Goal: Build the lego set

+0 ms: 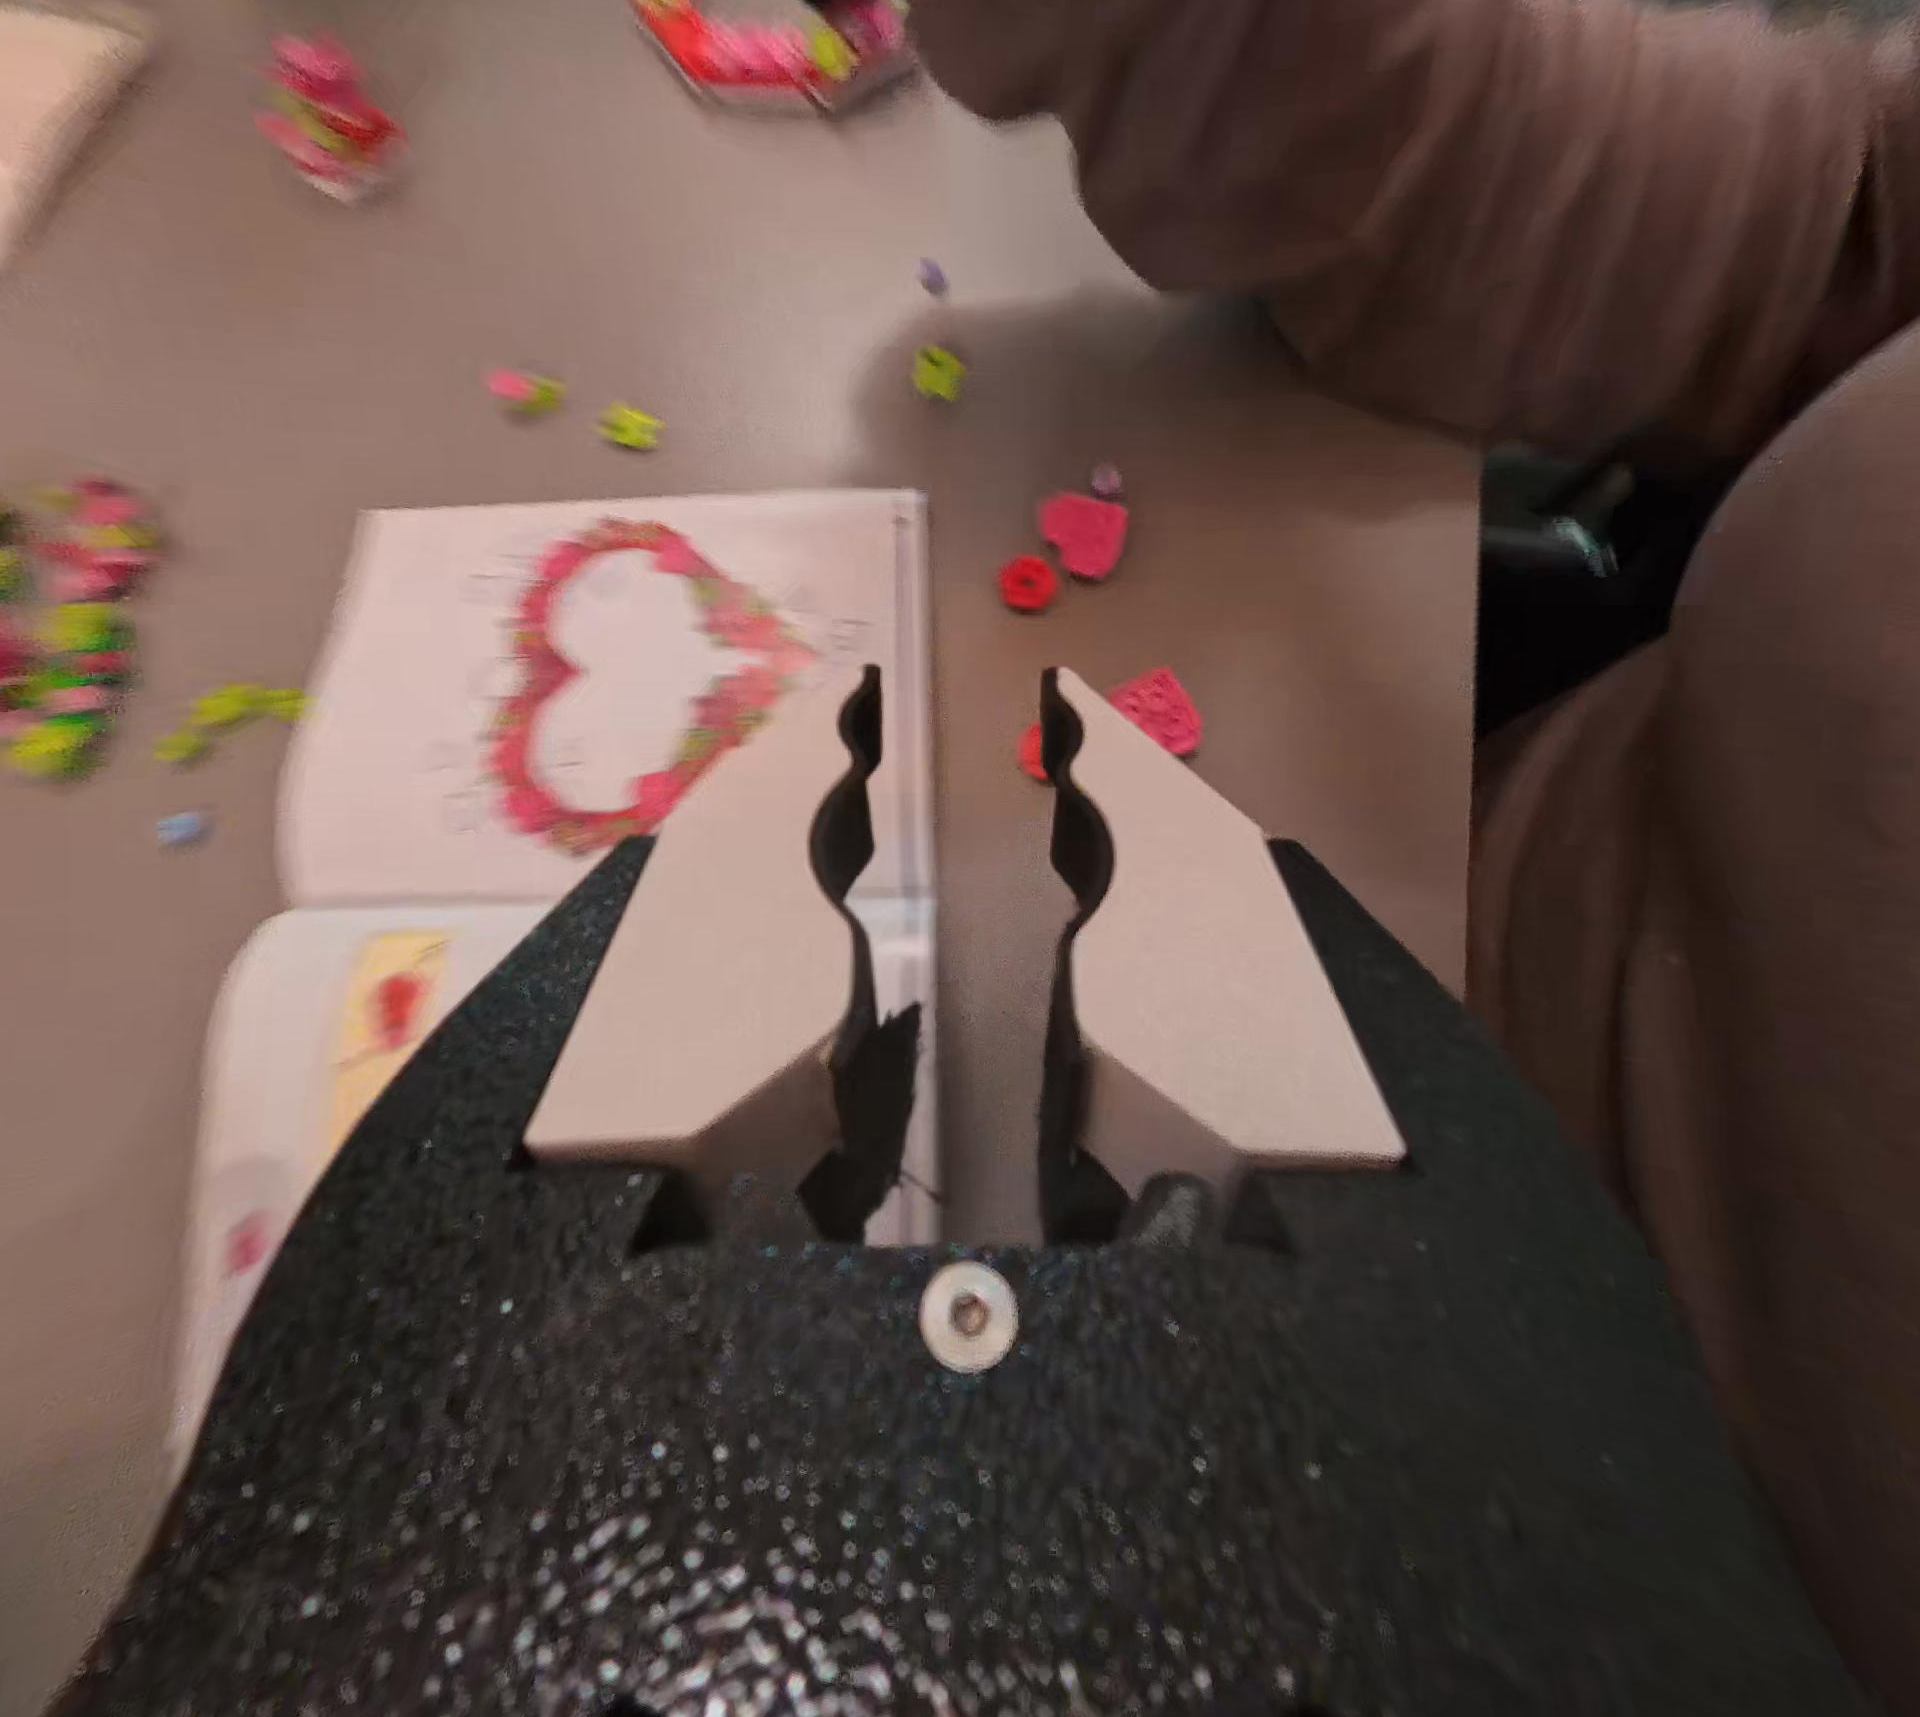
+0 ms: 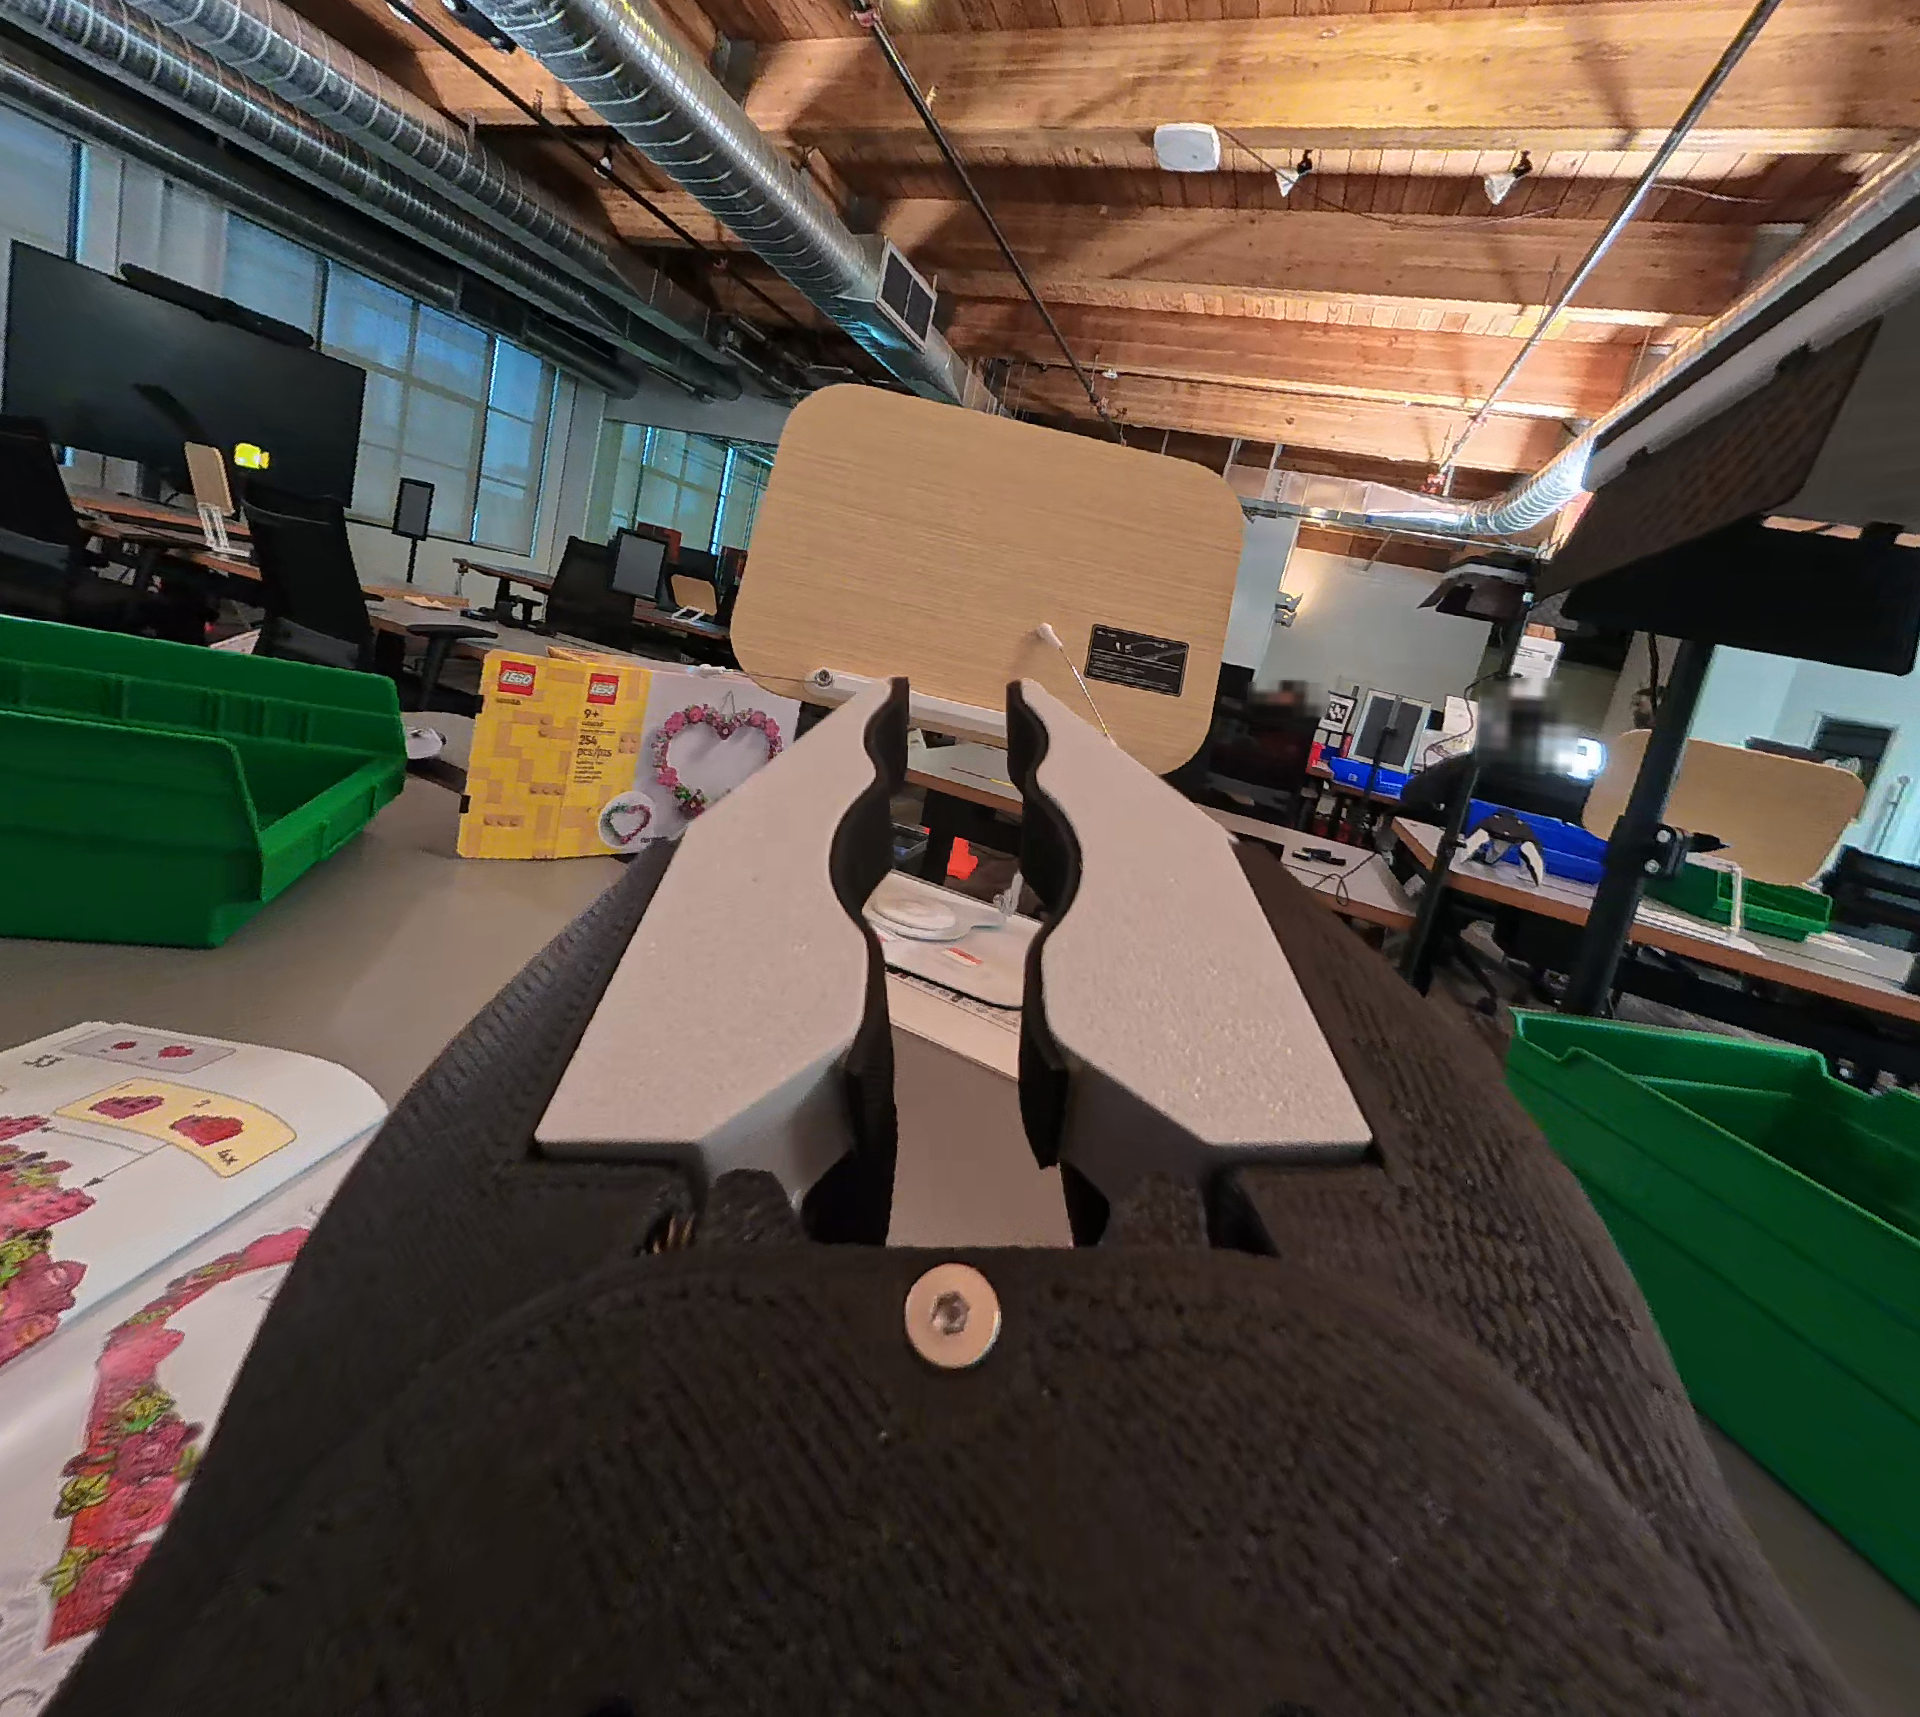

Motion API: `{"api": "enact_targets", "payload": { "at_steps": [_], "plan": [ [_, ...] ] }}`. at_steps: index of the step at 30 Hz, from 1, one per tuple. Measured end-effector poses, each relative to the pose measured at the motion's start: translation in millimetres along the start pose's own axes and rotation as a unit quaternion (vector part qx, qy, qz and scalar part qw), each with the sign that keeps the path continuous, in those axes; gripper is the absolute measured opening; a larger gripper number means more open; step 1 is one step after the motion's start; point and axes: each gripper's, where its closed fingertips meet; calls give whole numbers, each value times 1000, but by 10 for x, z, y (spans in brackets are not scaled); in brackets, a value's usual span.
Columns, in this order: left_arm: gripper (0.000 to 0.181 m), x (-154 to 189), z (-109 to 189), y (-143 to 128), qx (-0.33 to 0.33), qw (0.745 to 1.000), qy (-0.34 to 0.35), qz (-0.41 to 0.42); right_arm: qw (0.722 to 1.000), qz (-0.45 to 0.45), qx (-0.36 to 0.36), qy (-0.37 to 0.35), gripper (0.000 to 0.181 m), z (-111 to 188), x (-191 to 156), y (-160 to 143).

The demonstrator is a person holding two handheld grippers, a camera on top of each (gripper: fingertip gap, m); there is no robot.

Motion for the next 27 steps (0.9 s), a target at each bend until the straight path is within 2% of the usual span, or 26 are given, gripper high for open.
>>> {"api": "enact_targets", "payload": {
  "at_steps": [1, 3, 4, 7, 9, 12, 15, 19, 21, 27],
  "plan": [
    [28, -173, 229, 40, 23, 999, 27, 19, 1000, 0, 3, 1, 17, 9, -7, 16],
    [26, -710, 759, -33, 41, 989, 115, 87, 1000, 0, 9, 1, 16, 27, -12, 49],
    [27, -1043, 1047, -169, 31, 976, 171, 135, 1000, -1, 12, 1, 16, 34, -11, 64],
    [27, -1944, 1817, -916, -70, 909, 291, 289, 1000, -4, 16, 0, 16, 46, 2, 85],
    [28, -2402, 2141, -1409, -120, 869, 315, 362, 1000, -7, 15, 0, 16, 46, 9, 84],
    [28, -2683, 2103, -2053, -173, 839, 226, 463, 1000, -6, 12, 1, 15, 39, 4, 68],
    [24, -2616, 1897, -2557, -221, 819, 137, 511, 1000, -2, 2, 5, 15, 17, -18, 30],
    [16, -2475, 1755, -2871, -239, 818, 83, 516, 1000, 14, -14, 8, 15, -26, -72, -41],
    [10, -2453, 1736, -3016, -254, 814, 75, 516, 999, 28, -24, 9, 15, -52, -107, -88],
    [3, -2374, 1758, -3366, -323, 794, 58, 512, 996, 61, -59, 24, 15, -143, -248, -268]
  ]
}}
Point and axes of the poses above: each gripper's, where its closed fingertips meet, z back along the fingers, y out of its top, x = y × z across the jaws, and after that the axes turned 12 degrees about -x, right-handed
